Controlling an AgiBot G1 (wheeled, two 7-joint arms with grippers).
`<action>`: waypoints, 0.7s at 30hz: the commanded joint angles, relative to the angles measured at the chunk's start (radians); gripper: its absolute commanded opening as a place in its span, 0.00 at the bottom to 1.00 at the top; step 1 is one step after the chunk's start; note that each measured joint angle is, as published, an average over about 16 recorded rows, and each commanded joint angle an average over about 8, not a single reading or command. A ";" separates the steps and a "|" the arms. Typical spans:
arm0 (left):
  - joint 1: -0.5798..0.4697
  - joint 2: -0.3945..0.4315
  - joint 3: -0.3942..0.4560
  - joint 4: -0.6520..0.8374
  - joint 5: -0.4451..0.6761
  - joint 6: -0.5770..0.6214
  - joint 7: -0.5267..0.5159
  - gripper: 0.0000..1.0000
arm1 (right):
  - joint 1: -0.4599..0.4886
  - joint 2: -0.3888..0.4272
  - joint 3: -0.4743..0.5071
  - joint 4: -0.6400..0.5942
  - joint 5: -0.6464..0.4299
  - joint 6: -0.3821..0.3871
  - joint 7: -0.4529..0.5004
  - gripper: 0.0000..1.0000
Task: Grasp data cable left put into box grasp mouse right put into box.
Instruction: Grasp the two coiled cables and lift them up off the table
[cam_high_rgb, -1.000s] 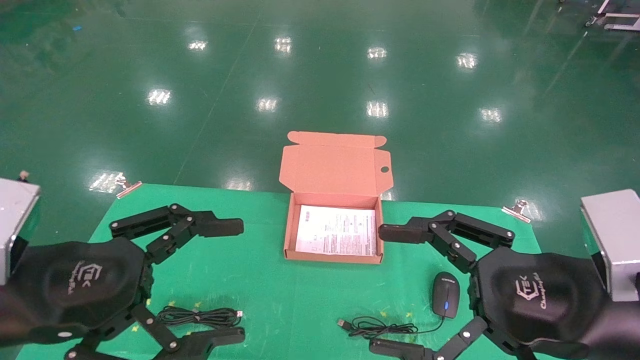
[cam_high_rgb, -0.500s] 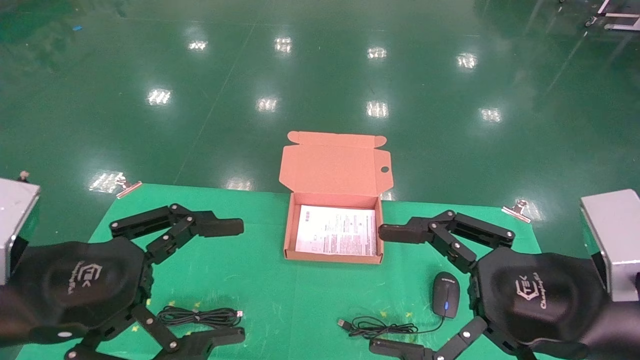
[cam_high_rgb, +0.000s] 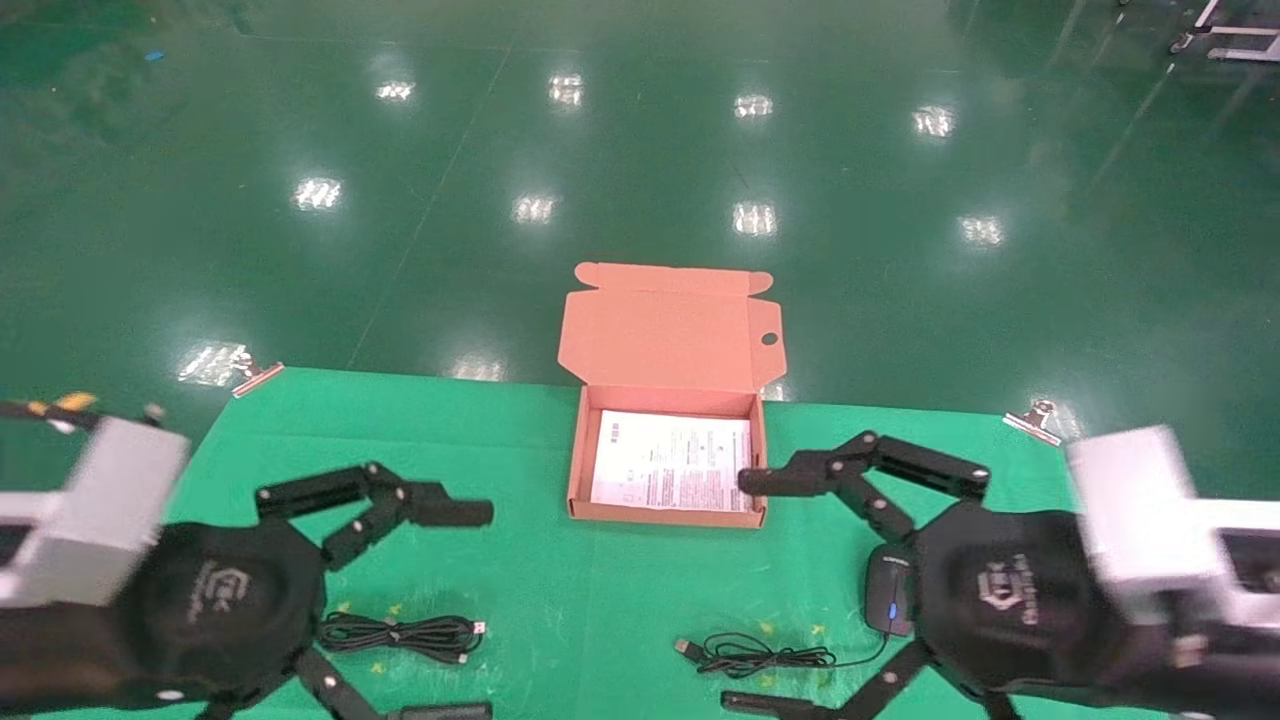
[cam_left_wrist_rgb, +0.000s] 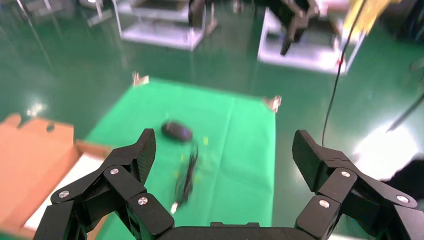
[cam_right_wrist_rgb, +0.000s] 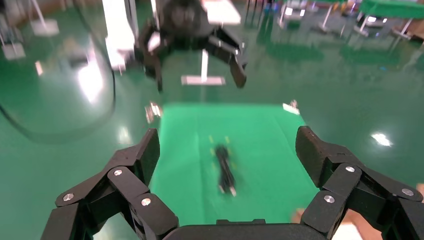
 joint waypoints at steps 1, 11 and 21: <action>-0.026 0.006 0.021 0.004 0.043 0.008 -0.008 1.00 | 0.025 -0.004 -0.013 0.004 -0.046 -0.001 -0.015 1.00; -0.170 0.067 0.173 0.047 0.354 0.031 0.014 1.00 | 0.194 -0.083 -0.159 0.042 -0.410 -0.033 -0.185 1.00; -0.257 0.157 0.315 0.083 0.673 -0.014 0.057 1.00 | 0.246 -0.199 -0.328 0.046 -0.749 0.017 -0.297 1.00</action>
